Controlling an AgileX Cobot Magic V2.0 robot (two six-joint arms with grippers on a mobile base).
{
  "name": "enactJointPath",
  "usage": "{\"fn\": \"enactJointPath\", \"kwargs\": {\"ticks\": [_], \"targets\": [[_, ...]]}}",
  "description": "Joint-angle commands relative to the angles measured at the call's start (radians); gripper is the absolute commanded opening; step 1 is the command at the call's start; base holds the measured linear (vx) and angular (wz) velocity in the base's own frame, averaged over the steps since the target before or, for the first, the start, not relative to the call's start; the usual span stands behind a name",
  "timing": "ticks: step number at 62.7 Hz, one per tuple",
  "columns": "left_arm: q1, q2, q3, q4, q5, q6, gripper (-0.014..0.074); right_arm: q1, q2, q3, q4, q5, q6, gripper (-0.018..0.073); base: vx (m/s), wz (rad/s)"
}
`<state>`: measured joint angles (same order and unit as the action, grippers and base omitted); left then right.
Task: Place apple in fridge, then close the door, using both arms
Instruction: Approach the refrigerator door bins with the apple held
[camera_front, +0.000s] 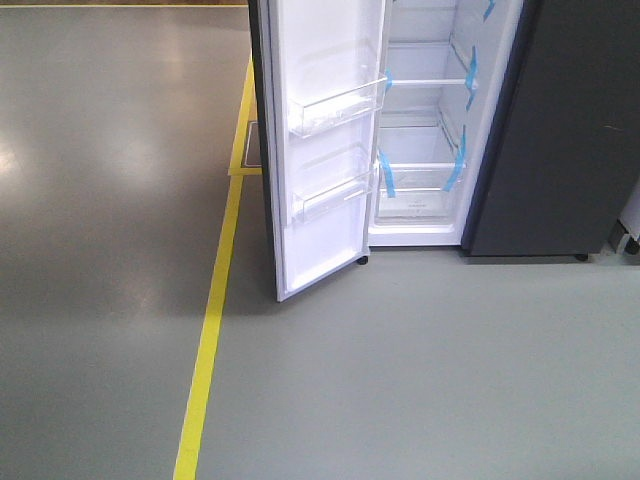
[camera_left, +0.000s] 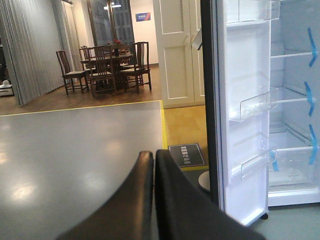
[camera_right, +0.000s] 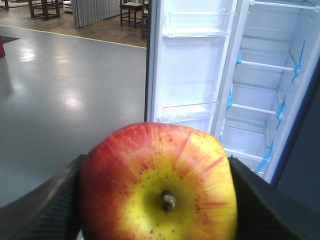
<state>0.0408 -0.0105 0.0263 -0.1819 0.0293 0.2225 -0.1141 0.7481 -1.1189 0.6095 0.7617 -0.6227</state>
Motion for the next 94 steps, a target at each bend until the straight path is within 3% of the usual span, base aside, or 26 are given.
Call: {"fn": "enactJointPath", "kwargs": {"ticks": [1,94], "targets": [[-0.002,-0.017,0.021,-0.003,-0.075,-0.002,-0.0006,-0.002,-0.001,-0.024,0.028,-0.074,-0.007,-0.0006,0.27,0.00],[-0.002,-0.017,0.021,-0.003,-0.075,-0.002,-0.0006,-0.002,-0.001,-0.024,0.029,-0.074,-0.007,-0.0006,0.22,0.00]]}}
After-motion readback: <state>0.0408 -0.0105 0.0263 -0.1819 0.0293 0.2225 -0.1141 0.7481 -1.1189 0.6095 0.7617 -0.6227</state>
